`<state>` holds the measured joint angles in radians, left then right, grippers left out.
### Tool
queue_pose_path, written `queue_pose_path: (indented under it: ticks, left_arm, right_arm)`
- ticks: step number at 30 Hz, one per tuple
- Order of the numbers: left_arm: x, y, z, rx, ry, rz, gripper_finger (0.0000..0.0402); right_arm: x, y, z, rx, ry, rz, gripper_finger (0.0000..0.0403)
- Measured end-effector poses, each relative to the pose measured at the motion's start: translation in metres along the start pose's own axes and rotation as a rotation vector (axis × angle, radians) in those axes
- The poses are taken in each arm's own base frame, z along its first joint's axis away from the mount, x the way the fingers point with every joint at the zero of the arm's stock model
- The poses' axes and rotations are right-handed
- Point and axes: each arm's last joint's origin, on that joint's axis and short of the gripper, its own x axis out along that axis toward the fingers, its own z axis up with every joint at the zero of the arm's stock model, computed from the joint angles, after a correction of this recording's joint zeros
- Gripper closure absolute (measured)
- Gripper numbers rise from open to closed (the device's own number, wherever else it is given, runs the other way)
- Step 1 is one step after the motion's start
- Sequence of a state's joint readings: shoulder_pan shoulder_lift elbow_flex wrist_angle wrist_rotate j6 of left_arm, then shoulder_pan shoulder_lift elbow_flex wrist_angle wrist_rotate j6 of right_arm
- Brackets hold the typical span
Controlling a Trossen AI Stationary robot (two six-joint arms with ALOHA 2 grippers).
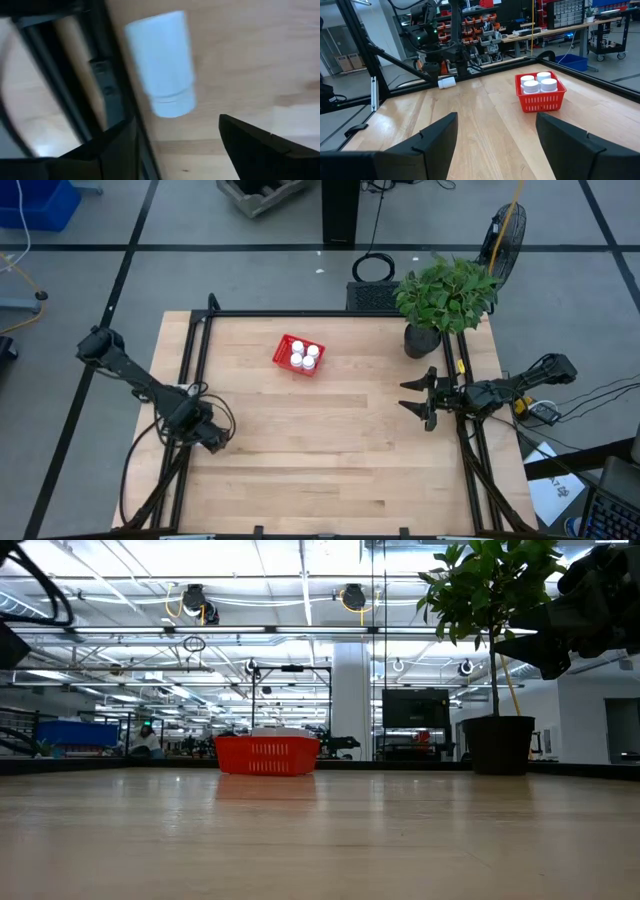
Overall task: Pick and place pill bottles into a basket
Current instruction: Put the white pill bottle into the orange basket
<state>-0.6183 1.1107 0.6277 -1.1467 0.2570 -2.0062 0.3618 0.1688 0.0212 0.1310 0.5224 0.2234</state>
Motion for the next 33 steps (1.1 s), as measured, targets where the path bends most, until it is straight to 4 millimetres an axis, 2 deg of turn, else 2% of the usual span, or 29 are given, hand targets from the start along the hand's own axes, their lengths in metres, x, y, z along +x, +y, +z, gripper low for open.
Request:
queue_pose_path:
  ticks: [8, 26, 33]
  left_arm:
    - [0.002, 0.003, -0.002, -0.078, -0.139, -0.041, 0.0108]
    - [0.025, -0.016, -0.008, -0.083, -0.154, 0.081, 0.0108]
    - [0.029, -0.020, -0.005, -0.083, -0.245, 0.062, 0.0108]
  right_arm:
    - [0.000, 0.000, 0.000, 0.000, 0.000, 0.000, 0.0144]
    - [0.000, 0.000, 0.000, 0.000, 0.000, 0.000, 0.0141]
    - [0.000, 0.000, 0.000, 0.000, 0.000, 0.000, 0.0143]
